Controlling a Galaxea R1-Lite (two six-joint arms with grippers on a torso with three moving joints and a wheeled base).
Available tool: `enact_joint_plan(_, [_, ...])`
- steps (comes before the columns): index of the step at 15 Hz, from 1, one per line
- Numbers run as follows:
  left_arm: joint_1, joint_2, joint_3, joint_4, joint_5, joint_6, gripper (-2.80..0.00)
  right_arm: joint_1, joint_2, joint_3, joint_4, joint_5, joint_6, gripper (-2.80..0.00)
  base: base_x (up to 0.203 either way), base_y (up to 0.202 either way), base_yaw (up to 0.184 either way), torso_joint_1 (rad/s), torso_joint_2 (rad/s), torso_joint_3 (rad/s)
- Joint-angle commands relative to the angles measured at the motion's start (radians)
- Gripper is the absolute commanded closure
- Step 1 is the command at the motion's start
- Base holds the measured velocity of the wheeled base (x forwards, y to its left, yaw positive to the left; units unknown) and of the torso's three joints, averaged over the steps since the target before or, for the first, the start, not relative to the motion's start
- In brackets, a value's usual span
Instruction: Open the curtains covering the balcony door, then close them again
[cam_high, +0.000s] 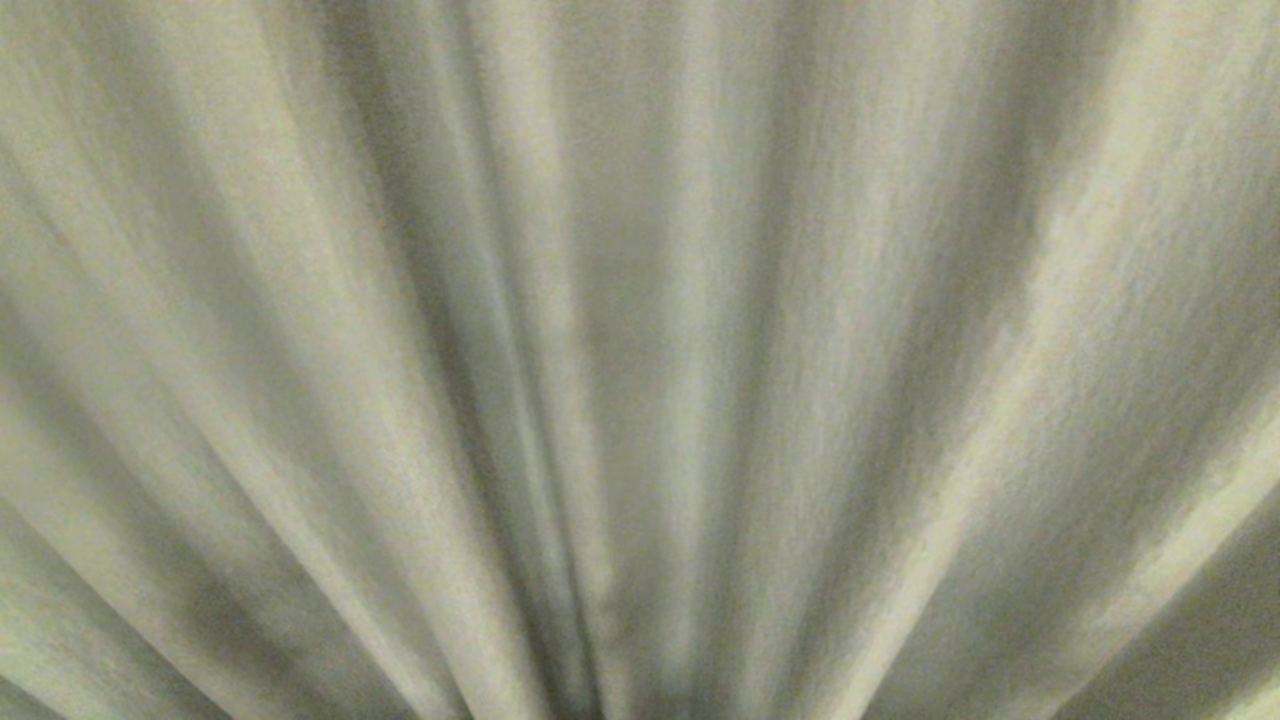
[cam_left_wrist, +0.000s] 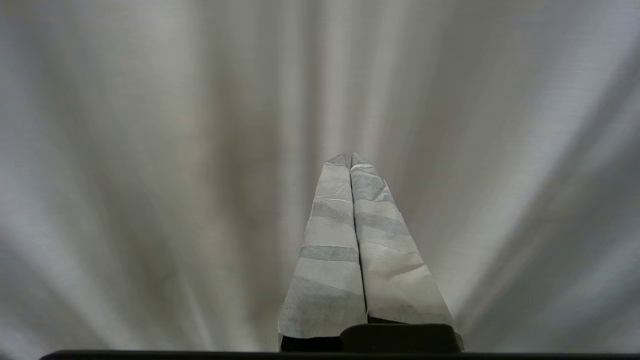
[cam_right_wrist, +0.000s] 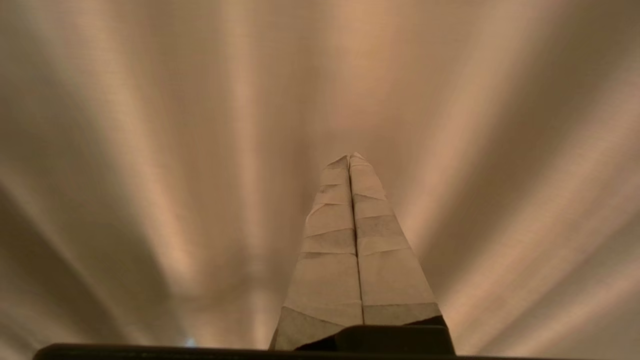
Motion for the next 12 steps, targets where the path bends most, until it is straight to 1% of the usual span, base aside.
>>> enact_joint_plan(1, [-0.001, -0.002, 0.000, -0.001, 0.001, -0.001, 0.00, 0.000, 0.000, 0.000, -0.001, 0.001, -0.001, 0.00, 0.000, -0.200, -0.004, -0.002, 0.00, 0.009])
enact_joint_plan(12, [-0.001, -0.002, 0.000, -0.001, 0.000, -0.002, 0.00, 0.000, 0.000, 0.000, -0.001, 0.001, -0.001, 0.00, 0.000, -0.192, 0.001, 0.002, 0.00, 0.002])
